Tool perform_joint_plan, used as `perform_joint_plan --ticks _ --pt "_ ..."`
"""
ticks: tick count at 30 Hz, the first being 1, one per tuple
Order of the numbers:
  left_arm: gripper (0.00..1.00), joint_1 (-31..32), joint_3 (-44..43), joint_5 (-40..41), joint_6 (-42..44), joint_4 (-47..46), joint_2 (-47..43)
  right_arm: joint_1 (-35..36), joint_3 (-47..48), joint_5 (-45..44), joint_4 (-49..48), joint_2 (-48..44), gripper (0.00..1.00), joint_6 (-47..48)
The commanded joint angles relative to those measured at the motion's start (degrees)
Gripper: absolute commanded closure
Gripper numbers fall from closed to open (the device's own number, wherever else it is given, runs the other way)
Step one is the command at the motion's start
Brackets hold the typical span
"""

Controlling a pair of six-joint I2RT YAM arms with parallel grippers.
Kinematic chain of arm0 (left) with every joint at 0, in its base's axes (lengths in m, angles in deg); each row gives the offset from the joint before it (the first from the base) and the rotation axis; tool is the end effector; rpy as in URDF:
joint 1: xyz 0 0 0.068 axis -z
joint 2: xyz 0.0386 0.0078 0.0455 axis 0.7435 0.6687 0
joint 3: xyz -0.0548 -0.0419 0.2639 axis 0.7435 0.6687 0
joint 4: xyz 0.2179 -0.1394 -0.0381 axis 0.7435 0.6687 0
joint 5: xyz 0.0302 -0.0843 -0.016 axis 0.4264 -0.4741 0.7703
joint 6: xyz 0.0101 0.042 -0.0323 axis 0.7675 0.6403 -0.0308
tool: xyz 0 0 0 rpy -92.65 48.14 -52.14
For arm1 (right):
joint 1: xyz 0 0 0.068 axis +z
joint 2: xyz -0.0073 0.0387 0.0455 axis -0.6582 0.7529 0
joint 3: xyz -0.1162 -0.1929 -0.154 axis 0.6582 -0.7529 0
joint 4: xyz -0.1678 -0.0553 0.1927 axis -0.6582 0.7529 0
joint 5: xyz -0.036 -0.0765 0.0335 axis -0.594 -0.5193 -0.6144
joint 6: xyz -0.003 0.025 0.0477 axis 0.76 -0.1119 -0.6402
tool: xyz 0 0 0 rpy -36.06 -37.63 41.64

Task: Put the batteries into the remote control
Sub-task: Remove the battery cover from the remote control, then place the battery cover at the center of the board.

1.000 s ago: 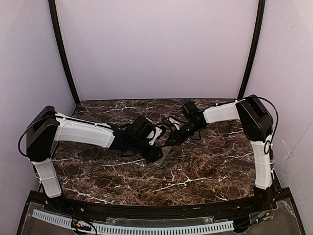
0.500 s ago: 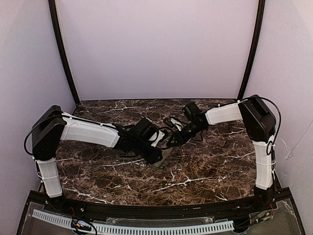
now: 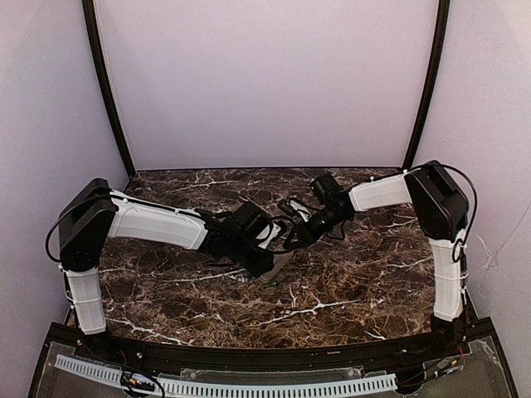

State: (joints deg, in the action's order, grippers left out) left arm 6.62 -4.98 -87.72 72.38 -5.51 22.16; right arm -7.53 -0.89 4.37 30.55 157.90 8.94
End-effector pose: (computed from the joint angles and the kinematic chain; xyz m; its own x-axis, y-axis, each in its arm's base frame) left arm 0.2370 -0.3346 0.1644 -0.5744 0.5384 -0.6165 0.7377 0.6670 -0.1047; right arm 0.3458 0.2577 0.1272 -0.6231 -0.5498 -0.5563 -0.7804 0.3891 0.4895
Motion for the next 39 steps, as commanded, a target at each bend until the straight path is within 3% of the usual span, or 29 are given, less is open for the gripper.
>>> perform_joint_plan --ticks 1,10,16,21,30,35,39 --pt "0.75 0.19 -0.54 2.18 0.51 2.73 -0.58 0.23 -2.66 -2.70 6.35 0.92 0.79 0.41" --pt "0.82 -0.68 -0.12 4.41 1.13 4.01 -6.37 -0.02 -2.48 -2.10 6.36 1.10 0.79 0.19" --pt "0.83 -5.34 5.12 5.50 0.07 3.23 -10.82 -0.25 -2.49 -2.10 6.01 1.09 0.76 -0.54" --pt "0.83 -9.24 10.58 8.36 -0.72 3.37 -12.96 -0.53 -2.75 -2.43 5.56 0.14 0.71 -1.04" --pt "0.82 -12.01 14.82 11.68 -1.49 3.94 -11.82 -1.15 -1.73 -2.96 5.70 -1.42 0.48 -1.53" --pt "0.68 -12.04 14.72 11.12 -1.57 4.13 -11.80 -1.68 -1.28 -2.88 5.82 -2.34 0.38 -1.87" --pt "0.55 -12.11 14.13 10.84 -1.22 5.28 -13.19 -2.13 -1.17 -2.88 5.67 -3.45 0.36 -2.29"
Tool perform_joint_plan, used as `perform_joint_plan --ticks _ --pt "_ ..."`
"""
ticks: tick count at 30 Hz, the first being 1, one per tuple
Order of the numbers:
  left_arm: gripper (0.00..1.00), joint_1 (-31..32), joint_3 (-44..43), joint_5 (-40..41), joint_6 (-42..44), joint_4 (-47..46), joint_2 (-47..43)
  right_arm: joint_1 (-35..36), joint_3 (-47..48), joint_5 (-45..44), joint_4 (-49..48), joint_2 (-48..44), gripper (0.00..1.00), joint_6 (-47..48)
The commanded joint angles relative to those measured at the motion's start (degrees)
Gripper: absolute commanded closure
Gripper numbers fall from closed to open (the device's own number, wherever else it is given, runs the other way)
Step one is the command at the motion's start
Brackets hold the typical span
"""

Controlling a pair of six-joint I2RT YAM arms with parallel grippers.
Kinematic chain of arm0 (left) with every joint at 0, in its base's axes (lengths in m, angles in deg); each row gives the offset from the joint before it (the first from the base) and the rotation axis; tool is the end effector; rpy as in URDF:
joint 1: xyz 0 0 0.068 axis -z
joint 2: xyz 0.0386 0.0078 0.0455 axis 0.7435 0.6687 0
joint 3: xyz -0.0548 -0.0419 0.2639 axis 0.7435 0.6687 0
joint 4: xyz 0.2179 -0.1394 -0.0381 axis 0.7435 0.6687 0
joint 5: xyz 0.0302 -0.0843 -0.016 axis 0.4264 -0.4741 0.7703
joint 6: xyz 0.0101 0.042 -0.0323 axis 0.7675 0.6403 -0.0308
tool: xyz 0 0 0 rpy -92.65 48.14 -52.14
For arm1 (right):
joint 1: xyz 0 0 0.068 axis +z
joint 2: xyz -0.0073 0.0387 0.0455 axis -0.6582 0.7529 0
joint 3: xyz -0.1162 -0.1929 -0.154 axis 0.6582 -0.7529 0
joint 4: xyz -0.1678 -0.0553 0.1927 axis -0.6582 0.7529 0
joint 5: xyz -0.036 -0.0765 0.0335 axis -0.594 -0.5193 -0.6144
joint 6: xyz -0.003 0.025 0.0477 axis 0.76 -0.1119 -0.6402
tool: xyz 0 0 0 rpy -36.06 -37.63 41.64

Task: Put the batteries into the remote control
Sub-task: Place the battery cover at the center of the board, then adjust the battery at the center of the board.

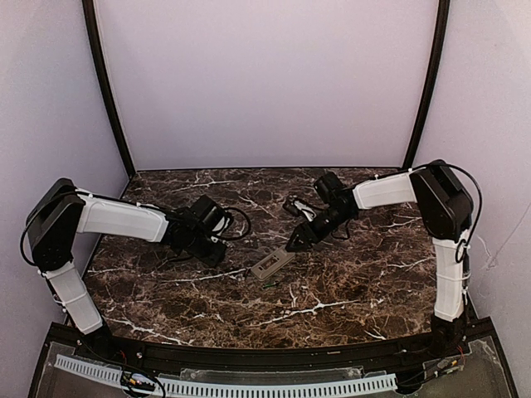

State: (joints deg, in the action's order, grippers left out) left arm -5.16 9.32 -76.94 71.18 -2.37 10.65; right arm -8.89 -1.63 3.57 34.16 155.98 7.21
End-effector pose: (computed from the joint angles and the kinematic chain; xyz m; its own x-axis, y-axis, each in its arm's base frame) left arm 0.2563 -0.2293 0.1612 -0.7127 0.4231 -0.5594 0.4795 0.8760 0.0516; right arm 0.3445 0.2444 0.1341 -0.6776 -0.5353 -0.5042 -0.7337 0.4451 0.5134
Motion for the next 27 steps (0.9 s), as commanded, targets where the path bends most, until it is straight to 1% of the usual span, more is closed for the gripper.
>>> perform_joint_plan --ticks 1,4,7,9,11,15,19,24,27 --pt "0.52 -0.29 -0.47 0.08 -0.03 2.36 -2.01 -0.91 -0.43 -1.99 1.98 -1.93 0.36 -0.66" --pt "0.47 -0.25 -1.00 -0.54 0.35 3.52 -4.60 -1.29 -0.43 -1.90 1.85 -3.41 0.35 -1.00" --pt "0.47 0.11 -0.03 -3.65 1.00 2.49 -7.79 -1.88 -0.43 -1.98 1.75 -5.36 0.35 -1.16" --pt "0.48 1.60 0.54 -6.05 1.37 2.12 -9.55 -2.29 -0.43 -1.66 1.69 -6.41 0.35 -1.27" --pt "0.48 3.03 0.51 -6.45 1.67 3.34 -10.10 -2.60 -0.54 -1.58 1.76 -7.10 0.35 -1.38" --pt "0.51 6.29 0.67 -7.57 0.50 4.74 -8.92 -2.85 -0.94 -1.48 1.71 -7.44 0.35 -1.21" --pt "0.55 9.05 0.74 -8.69 -1.36 3.31 -6.39 -2.92 -1.28 -0.83 1.36 -7.35 0.35 -1.34" --pt "0.62 9.94 0.85 -9.81 -3.39 -0.02 -3.37 -2.93 -1.52 -0.39 1.04 -7.42 0.36 -1.47" --pt "0.63 9.99 0.50 -9.83 -4.05 -1.41 -1.40 -2.92 -1.49 -0.40 1.06 -7.52 0.37 -1.47"
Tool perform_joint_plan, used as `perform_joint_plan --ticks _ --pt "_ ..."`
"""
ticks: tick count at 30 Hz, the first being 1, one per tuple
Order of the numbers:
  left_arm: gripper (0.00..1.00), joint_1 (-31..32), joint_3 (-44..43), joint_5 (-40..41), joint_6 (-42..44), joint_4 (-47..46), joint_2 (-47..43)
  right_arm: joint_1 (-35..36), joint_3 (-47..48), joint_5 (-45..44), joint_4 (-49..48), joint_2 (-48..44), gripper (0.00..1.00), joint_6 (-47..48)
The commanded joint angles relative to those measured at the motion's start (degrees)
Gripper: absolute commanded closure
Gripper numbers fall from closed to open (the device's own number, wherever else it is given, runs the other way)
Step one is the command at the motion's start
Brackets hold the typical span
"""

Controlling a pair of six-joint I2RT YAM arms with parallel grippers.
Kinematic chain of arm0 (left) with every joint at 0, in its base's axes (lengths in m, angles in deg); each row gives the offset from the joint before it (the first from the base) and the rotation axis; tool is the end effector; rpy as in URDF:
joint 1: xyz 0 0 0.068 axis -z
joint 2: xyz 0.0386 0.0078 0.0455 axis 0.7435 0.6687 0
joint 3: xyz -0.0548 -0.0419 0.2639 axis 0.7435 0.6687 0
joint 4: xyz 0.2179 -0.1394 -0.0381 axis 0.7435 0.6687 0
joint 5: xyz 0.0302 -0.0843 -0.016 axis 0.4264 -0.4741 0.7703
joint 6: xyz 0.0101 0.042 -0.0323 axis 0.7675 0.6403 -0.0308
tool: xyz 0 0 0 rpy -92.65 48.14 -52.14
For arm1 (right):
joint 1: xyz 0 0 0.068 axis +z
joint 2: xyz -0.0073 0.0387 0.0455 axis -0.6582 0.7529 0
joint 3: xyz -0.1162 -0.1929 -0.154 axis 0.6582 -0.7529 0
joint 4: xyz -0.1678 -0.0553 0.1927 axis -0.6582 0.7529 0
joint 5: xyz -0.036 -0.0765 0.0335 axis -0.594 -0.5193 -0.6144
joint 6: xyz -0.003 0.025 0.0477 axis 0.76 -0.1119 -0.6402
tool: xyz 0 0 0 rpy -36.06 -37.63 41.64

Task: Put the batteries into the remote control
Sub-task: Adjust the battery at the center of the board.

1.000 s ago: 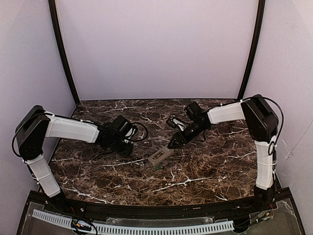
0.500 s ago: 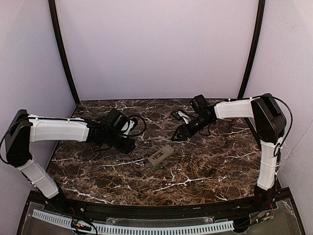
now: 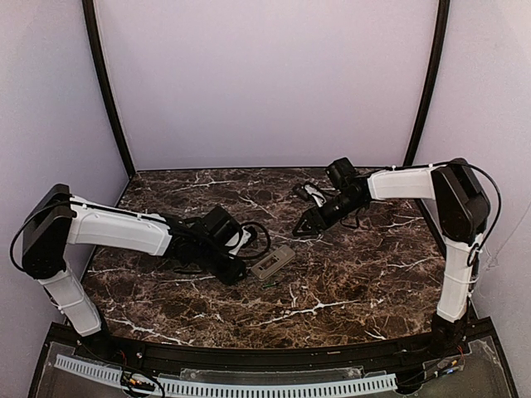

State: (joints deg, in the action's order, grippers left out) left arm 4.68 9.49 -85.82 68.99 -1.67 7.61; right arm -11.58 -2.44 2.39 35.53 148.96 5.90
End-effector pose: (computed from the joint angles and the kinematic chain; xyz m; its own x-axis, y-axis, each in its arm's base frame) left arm 0.2064 -0.2696 0.1762 -0.6542 0.5042 -0.5637 0.6615 0.7427 -0.1035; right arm 0.3474 0.2226 0.1773 -0.6794 -0.4712 -0.5625 -0.7323 0.4844 0.4786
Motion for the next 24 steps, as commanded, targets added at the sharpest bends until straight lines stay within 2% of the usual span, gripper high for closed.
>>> perform_joint_plan --ticks 1,11,18,24 --pt "0.64 0.14 -0.02 -0.74 -1.93 -2.22 2.09 -0.34 -0.67 0.73 -0.23 -0.51 0.37 -0.16" --pt "0.69 0.19 -2.31 0.14 -1.71 -2.04 6.39 -0.50 -0.67 0.72 -0.22 -0.60 0.38 -0.16" --pt "0.86 0.20 -3.46 2.91 0.20 1.90 6.38 -0.67 -0.59 1.03 -0.13 -1.12 0.38 -0.07" --pt "0.99 0.11 -3.51 4.75 5.40 9.99 3.12 -0.78 -0.93 1.30 -0.11 -1.30 0.39 0.02"
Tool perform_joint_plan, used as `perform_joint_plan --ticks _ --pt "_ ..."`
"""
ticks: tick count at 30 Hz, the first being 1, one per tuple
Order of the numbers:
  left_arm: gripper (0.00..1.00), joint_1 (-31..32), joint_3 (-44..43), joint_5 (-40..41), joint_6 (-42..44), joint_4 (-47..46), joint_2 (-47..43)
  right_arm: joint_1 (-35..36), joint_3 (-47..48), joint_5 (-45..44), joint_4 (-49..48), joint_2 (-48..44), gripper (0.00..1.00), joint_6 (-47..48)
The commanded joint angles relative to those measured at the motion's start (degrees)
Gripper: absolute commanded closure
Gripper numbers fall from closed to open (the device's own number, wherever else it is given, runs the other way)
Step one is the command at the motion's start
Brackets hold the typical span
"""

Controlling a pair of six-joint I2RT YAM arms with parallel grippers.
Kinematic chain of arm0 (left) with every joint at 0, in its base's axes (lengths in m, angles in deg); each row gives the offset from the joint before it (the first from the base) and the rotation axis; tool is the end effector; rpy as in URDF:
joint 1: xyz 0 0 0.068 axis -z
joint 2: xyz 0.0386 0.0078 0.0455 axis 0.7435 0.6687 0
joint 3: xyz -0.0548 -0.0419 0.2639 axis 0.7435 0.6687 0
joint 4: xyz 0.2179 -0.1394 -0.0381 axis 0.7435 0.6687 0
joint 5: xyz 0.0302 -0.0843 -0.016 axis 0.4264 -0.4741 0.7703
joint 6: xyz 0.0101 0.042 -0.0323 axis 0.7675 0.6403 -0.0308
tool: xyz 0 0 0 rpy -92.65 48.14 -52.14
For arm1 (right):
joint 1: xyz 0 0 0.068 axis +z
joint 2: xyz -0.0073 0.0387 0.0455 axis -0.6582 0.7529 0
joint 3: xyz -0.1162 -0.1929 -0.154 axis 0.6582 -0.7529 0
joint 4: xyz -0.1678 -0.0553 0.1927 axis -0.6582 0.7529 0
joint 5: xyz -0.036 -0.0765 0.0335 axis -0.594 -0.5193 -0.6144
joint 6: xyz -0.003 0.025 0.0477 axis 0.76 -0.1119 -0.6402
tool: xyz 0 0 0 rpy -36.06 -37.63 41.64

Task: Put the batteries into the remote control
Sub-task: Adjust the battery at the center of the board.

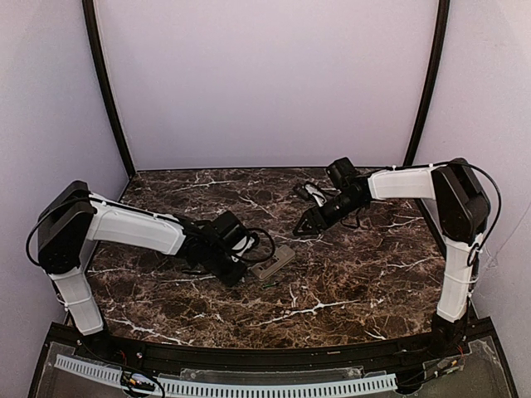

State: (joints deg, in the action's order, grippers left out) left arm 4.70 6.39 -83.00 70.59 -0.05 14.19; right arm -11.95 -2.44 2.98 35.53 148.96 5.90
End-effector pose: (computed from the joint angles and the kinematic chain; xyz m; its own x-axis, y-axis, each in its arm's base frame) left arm 0.2165 -0.2801 0.1523 -0.6607 0.5591 -0.5008 0.6590 0.7515 -0.0306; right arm 0.3486 0.2205 0.1775 -0.6824 -0.4661 -0.5631 -0.7296 0.4816 0.4855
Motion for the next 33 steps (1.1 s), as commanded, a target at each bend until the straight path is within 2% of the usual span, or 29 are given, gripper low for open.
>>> perform_joint_plan --ticks 1,5,8,12,22,28,33 --pt "0.99 0.09 -0.05 1.66 4.02 9.53 -4.16 -0.41 -0.94 0.76 -0.17 -1.30 0.39 0.02" --pt "0.99 0.10 3.02 -1.78 4.87 10.74 -6.76 -0.38 -1.18 1.31 -0.29 -1.38 0.39 0.02" --pt "0.99 0.12 4.52 -7.46 7.63 10.94 -9.31 -0.38 -1.62 1.43 -0.33 -1.54 0.39 0.10" --pt "0.99 0.96 5.78 -10.10 18.38 11.33 -11.81 -0.38 -1.75 1.60 -0.44 -1.56 0.39 0.02" --pt "0.96 2.55 0.74 -8.59 37.05 16.79 -6.42 -0.43 -2.37 1.57 -0.50 -2.06 0.40 -0.08" --pt "0.94 2.55 -1.22 -7.07 41.58 17.17 -3.73 -0.38 -2.74 1.58 -0.62 -2.35 0.40 -0.08" --pt "0.89 2.62 -1.42 -4.95 41.50 16.77 -2.14 -0.38 -2.87 1.34 -0.64 -2.53 0.40 0.10"
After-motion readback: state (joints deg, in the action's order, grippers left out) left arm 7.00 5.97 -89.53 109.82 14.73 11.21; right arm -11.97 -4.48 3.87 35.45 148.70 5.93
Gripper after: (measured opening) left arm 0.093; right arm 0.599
